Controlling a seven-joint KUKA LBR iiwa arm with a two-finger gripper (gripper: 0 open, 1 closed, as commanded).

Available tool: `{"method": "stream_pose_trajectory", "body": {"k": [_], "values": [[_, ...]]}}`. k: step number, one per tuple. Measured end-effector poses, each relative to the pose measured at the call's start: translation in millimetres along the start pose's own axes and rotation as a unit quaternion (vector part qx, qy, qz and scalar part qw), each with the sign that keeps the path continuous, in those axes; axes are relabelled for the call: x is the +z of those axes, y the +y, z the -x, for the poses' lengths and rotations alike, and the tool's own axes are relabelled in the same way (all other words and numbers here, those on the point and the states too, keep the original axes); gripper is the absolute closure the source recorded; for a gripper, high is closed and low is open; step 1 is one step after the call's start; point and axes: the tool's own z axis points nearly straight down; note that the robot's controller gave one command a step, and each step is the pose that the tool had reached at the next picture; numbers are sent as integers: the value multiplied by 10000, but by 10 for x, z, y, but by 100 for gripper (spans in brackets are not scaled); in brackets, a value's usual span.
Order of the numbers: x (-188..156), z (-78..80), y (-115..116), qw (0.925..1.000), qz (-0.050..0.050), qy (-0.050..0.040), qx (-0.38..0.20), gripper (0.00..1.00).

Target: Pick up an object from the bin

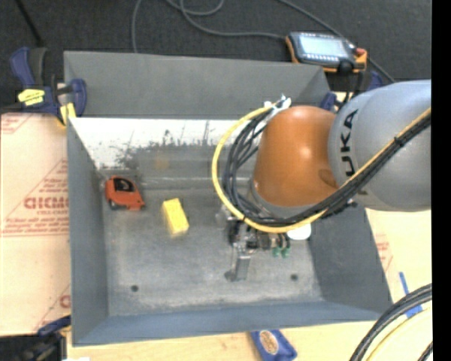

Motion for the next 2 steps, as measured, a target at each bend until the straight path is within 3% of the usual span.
{"method": "stream_pose_trajectory", "body": {"k": [1, 2], "values": [[-43, 15, -2, 10000, 2, -38, 7, 0], [-29, 203, -146, 9999, -2, -43, -153, 0]]}}
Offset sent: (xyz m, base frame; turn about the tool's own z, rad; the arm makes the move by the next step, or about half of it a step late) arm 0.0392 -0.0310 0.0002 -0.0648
